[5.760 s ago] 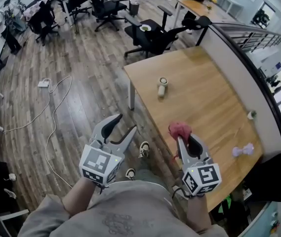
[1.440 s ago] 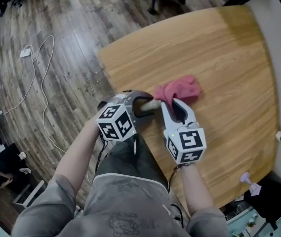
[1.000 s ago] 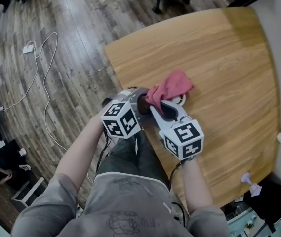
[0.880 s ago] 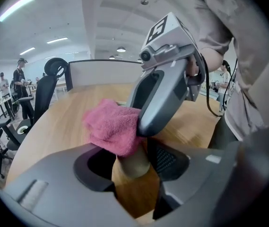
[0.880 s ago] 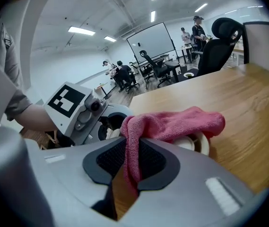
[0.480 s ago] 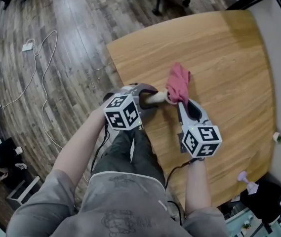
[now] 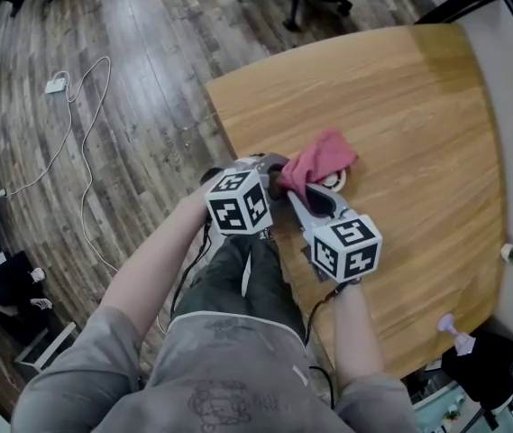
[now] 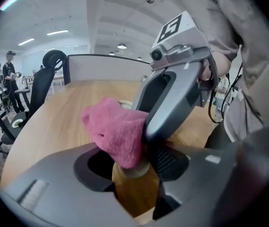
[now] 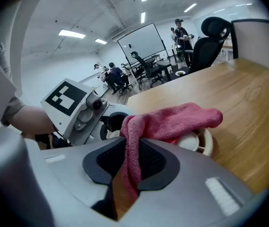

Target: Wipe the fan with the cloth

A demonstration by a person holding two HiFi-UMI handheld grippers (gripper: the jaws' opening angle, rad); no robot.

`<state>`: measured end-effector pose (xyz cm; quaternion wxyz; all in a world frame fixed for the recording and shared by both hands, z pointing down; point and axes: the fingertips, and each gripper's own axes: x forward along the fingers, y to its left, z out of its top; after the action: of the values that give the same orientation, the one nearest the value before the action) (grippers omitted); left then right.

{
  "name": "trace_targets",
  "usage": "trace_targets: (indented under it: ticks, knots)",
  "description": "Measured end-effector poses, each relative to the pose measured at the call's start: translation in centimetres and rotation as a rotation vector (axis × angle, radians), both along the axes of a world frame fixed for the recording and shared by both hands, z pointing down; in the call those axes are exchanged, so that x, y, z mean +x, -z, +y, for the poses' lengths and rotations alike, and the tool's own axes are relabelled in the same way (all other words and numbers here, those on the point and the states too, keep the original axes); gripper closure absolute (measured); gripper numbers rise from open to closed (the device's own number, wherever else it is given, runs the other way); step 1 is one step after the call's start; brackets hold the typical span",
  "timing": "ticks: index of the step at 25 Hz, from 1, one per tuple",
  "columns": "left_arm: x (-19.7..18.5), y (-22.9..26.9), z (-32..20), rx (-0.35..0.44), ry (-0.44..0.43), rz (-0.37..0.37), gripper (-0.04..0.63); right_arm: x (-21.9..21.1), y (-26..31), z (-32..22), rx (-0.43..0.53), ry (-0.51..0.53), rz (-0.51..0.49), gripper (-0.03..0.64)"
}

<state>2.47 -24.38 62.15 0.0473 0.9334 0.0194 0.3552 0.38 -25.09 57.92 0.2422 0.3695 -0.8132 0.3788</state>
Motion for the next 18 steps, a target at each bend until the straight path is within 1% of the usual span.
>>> trace_targets:
  ticks: [2,5,7,8,10,13,16,18]
  knots:
    - [-0.1,0.1,-0.1,-0.007,-0.002,0.001,0.394,-0.6,-0.1,-0.3,-0.026,0.033,-0.022,0.534]
    - [-0.3,0.2,0.0,0.005,-0.009,0.003,0.390,-0.9,0.0,-0.2,-0.062,0.097,-0.055,0.534]
    - [-0.4,0.2,0.0,0.012,-0.007,0.004,0.390,-0.4,0.1,-0.1,-0.059,0.110,-0.042,0.533]
    - [-0.4,0.2,0.0,0.012,-0.005,0.004,0.390,0.1,0.2,0.0,-0.053,0.100,-0.024,0.532]
    - [-0.2,0.1,0.0,0.011,-0.003,0.005,0.390,1.7,0.3,0.0,-0.042,0.050,0.000,0.534]
    - [-0.2,0.0,0.0,0.009,-0.003,0.004,0.390,5.0,0.5,-0.2,-0.024,-0.087,0.038,0.534]
    - [-0.3,0.0,0.1,0.008,-0.002,0.003,0.390,9.7,0.8,-0.8,0.016,-0.249,0.128,0.534]
    - [-0.2,0.0,0.2,0.002,-0.006,0.001,0.390,12.4,1.0,-1.2,0.040,-0.331,0.186,0.534]
